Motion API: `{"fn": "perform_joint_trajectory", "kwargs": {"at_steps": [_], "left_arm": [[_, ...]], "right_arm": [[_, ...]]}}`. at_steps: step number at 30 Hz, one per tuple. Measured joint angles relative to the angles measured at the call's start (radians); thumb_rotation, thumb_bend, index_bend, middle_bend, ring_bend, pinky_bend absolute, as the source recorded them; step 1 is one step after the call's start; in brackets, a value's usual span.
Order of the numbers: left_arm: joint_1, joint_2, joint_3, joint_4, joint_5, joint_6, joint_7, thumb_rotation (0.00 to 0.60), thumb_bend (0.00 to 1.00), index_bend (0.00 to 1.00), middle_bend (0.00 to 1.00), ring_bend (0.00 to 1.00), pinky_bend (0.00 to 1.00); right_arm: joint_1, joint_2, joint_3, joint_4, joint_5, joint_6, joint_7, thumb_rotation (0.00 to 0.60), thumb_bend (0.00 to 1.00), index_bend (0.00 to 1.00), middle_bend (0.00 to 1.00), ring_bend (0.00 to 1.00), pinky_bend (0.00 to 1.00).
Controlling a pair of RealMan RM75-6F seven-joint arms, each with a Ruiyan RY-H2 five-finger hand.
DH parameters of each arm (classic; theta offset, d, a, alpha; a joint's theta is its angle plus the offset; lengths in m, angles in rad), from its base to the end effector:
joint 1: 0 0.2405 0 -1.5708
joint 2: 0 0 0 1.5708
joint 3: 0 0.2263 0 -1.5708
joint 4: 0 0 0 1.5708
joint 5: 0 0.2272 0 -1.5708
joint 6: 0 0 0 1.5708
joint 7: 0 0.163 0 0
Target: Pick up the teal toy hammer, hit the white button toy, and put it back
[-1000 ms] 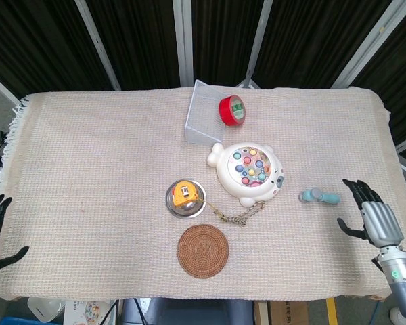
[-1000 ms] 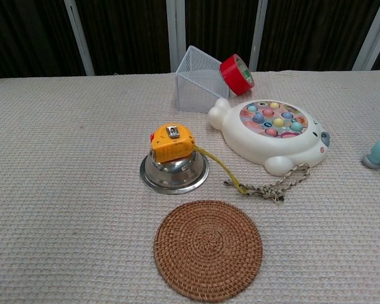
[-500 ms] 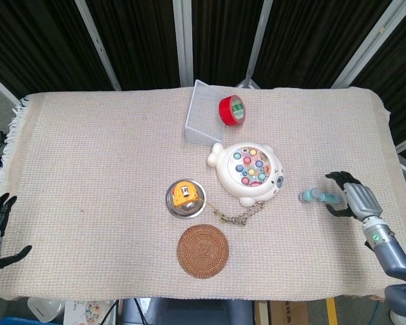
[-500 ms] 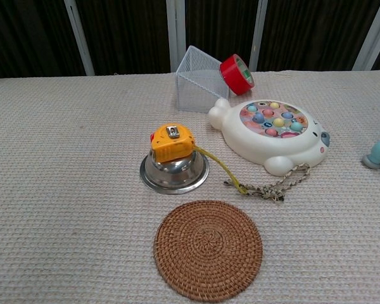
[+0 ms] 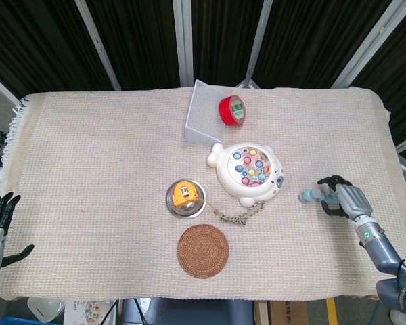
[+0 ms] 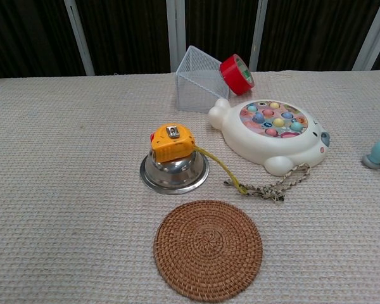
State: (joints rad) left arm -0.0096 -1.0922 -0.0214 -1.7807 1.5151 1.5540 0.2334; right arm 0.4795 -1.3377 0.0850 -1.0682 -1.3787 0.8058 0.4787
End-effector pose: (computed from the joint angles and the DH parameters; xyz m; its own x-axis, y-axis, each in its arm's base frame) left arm -0.2674 0.1701 0.1286 0.4802 0.0032 0.8771 0.8763 0.0424 -0.4799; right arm -0.3461 -0.3371 0.0663 0.2192 -0.3849 0.8965 -0.9651 0.0496 0.2573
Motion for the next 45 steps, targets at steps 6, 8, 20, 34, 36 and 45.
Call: {"fn": "perform_joint_trajectory", "kwargs": {"at_steps": [6, 8, 20, 34, 36, 45], "left_arm": [[-0.002, -0.001, 0.0, 0.0, -0.002, -0.004, 0.0, 0.6, 0.1, 0.03, 0.0, 0.0, 0.0], [-0.003, -0.001, 0.0, -0.001, -0.004, -0.006, 0.001, 0.6, 0.1, 0.04, 0.0, 0.0, 0.0], [-0.004, -0.004, 0.0, 0.001, -0.014, -0.013, 0.002, 0.6, 0.1, 0.04, 0.0, 0.0, 0.0], [-0.01, -0.006, 0.001, 0.01, -0.025, -0.03, -0.008, 0.6, 0.1, 0.05, 0.0, 0.0, 0.0], [-0.011, -0.006, 0.001, 0.012, -0.027, -0.032, -0.01, 0.6, 0.1, 0.05, 0.0, 0.0, 0.0], [-0.013, -0.008, 0.001, 0.017, -0.034, -0.039, -0.017, 0.6, 0.1, 0.05, 0.0, 0.0, 0.0]], "right_arm": [[0.001, -0.022, -0.008, 0.035, -0.005, -0.003, 0.017, 0.6, 0.53, 0.33, 0.26, 0.14, 0.16], [0.002, -0.03, -0.01, 0.046, -0.007, -0.003, 0.021, 0.6, 0.53, 0.34, 0.27, 0.15, 0.16], [0.006, -0.064, -0.02, 0.093, -0.019, 0.0, 0.047, 0.6, 0.54, 0.38, 0.32, 0.19, 0.17], [0.015, -0.062, -0.019, 0.076, -0.017, 0.003, 0.026, 0.6, 0.56, 0.43, 0.36, 0.21, 0.19], [0.017, -0.062, -0.018, 0.073, -0.015, 0.002, 0.023, 0.6, 0.56, 0.43, 0.36, 0.21, 0.19], [0.022, -0.059, -0.016, 0.059, -0.01, -0.001, 0.006, 0.6, 0.56, 0.45, 0.36, 0.21, 0.19]]}}
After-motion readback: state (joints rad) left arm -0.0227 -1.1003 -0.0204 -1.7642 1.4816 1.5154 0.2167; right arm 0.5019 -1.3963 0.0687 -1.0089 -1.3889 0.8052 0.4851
